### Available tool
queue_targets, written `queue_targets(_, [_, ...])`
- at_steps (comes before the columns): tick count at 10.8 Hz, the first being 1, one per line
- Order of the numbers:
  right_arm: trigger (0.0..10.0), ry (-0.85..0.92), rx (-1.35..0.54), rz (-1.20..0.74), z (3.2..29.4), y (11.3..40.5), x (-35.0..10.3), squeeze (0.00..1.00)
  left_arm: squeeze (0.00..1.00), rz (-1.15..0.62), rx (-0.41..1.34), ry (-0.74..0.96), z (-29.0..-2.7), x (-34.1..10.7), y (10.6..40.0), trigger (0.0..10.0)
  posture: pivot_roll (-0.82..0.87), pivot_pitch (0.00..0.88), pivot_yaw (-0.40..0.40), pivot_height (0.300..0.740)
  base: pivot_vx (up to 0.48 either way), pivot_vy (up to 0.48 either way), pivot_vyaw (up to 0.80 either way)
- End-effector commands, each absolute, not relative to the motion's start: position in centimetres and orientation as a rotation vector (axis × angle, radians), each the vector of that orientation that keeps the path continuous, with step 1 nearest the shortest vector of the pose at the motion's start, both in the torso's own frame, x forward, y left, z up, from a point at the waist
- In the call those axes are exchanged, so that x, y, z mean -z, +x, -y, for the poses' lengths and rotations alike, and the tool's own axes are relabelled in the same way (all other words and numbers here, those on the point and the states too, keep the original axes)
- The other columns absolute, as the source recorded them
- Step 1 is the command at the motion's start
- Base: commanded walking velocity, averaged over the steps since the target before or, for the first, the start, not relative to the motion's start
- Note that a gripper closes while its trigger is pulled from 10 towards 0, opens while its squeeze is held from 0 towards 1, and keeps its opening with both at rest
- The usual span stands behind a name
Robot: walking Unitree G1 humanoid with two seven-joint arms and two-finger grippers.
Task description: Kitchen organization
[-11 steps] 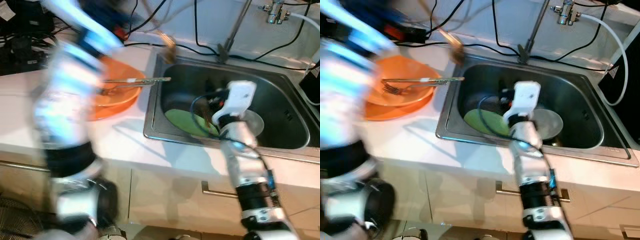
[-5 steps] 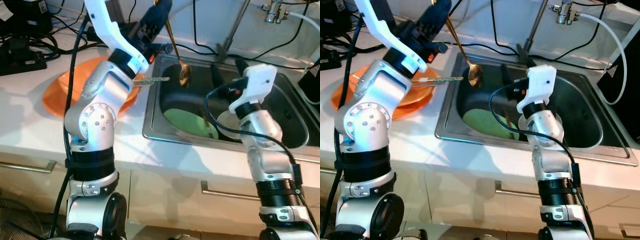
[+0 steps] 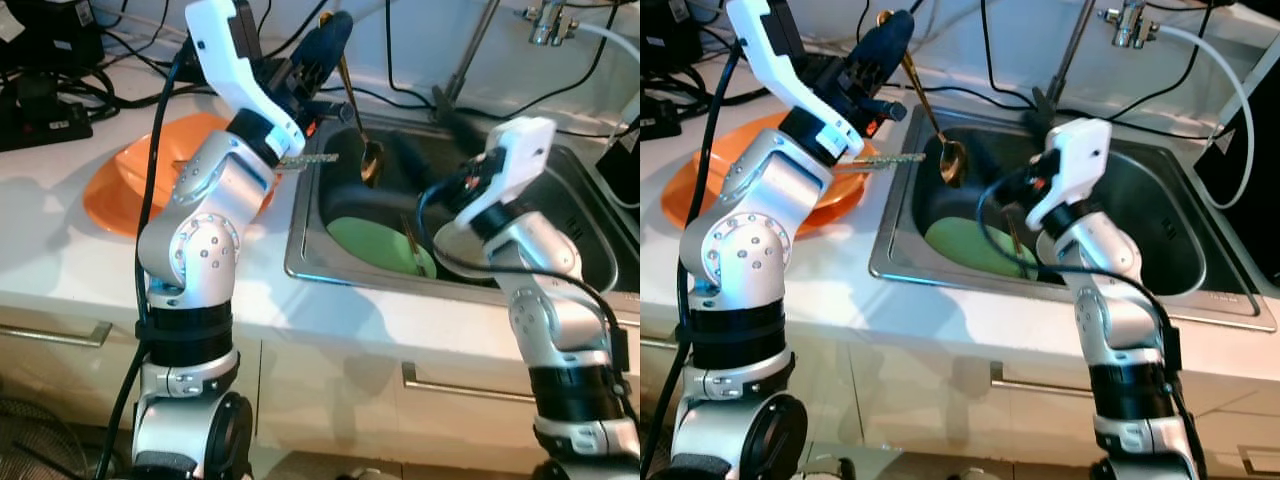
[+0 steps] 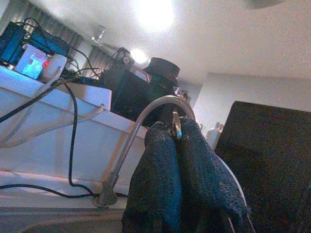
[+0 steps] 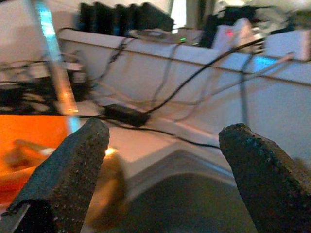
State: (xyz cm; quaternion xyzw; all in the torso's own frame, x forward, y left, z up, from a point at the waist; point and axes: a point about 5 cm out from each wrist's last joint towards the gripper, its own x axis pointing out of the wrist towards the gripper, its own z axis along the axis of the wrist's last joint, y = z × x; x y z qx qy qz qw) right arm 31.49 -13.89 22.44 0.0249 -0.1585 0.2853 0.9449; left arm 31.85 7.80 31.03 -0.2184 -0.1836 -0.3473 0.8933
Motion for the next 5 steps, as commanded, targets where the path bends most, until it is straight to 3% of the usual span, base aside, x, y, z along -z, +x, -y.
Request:
queue_targets(1, [10.0,0.052,-0.631,0.314,13.9,31.0,-22.7,0.00,0.00,0.364,0.736,-0.436,-7.1,-30.8,31.8,10.0,-0.03,0.061,-0.105,0.740,0.000,0.000,0.00])
queue_targets(5, [10.0,0.090,-0.741,0.272,12.3,30.2,-22.2,0.00,0.00,0.333,0.775,-0.411,-6.3,-30.2,31.6,10.0,-0.03,0.053,-0.104,0.740,0.000,0.000,0.00])
